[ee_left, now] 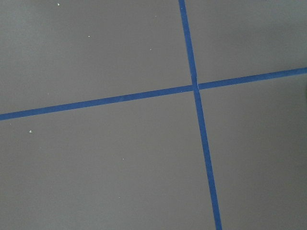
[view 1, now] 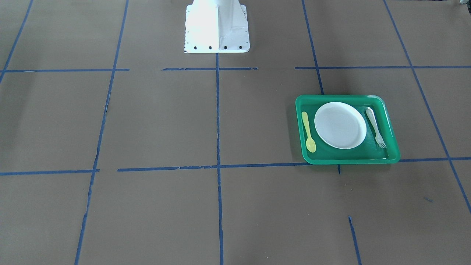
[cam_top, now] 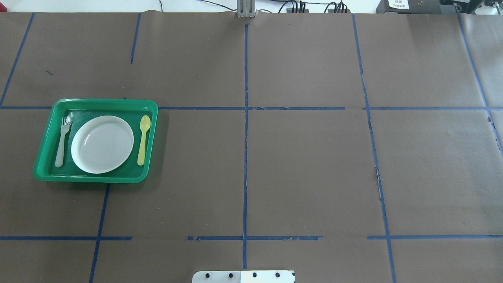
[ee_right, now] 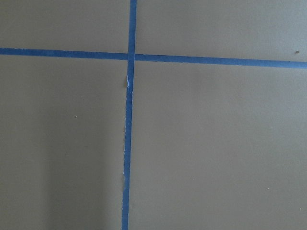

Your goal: Place fork

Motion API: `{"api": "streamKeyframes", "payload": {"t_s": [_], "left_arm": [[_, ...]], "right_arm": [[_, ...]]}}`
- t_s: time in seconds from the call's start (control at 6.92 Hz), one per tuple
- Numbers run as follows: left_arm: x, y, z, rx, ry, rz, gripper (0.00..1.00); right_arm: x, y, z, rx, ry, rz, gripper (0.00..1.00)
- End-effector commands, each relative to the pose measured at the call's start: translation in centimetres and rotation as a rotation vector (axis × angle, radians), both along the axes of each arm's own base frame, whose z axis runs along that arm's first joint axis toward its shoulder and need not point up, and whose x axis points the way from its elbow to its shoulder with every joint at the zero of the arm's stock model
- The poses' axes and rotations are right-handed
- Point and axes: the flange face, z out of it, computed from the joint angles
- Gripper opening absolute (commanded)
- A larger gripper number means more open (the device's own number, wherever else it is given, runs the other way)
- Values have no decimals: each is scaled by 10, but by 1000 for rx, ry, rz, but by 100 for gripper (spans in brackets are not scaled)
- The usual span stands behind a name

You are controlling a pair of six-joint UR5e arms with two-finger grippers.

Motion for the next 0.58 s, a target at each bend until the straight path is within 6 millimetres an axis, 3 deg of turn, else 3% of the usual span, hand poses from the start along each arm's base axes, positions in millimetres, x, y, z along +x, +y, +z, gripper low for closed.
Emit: {"api": "streamKeyframes", "payload": {"t_s": [0.0, 0.43], "left_arm": [[0, -2, -7, -77, 7, -83, 100], [2, -6, -12, -66, 6, -81, 100]], "right_arm": [[0, 0, 0, 1, 0, -1, 100], [0, 0, 0, 0, 0, 0, 100]]}}
